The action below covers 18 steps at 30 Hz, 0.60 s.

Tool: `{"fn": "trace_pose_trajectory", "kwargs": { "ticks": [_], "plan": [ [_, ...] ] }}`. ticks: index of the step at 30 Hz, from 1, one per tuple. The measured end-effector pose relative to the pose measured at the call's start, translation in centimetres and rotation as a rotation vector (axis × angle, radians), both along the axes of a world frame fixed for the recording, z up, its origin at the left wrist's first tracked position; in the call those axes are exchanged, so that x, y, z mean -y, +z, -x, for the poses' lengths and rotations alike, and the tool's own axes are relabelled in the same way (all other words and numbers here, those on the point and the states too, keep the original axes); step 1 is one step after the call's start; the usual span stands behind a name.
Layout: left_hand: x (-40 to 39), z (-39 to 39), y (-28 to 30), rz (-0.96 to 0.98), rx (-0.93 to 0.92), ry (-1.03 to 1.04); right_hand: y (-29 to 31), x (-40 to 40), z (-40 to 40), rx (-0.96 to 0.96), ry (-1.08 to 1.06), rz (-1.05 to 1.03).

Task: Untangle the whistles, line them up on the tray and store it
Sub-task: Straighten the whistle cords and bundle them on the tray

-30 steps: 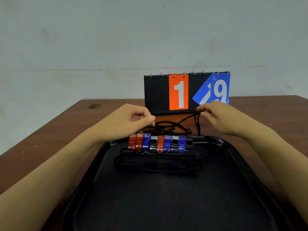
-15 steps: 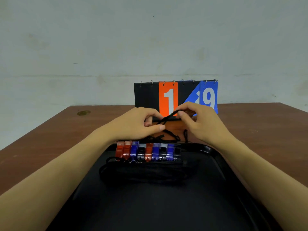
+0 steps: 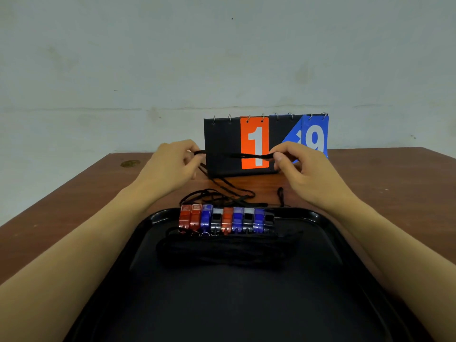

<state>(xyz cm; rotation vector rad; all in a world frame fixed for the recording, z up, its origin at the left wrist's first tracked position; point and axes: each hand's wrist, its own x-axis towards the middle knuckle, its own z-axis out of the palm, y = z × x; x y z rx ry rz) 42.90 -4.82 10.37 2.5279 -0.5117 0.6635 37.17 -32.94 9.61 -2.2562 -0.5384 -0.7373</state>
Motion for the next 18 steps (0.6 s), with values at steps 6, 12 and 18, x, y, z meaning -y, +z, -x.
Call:
{"fn": "trace_pose_trajectory", "kwargs": {
  "ticks": [6, 12, 18],
  "plan": [
    [-1.0, -0.2, 0.3, 0.302, -0.066, 0.048, 0.2, 0.4, 0.1, -0.001, -0.048, 0.004],
    [-0.2, 0.9, 1.2, 0.821, -0.241, -0.216, -0.1, 0.3, -0.1, -0.034, 0.003, 0.058],
    [2.3, 4.0, 3.0, 1.173, -0.573, -0.522, -0.1, 0.0, 0.1, -0.114, 0.169, 0.029]
  ]
}}
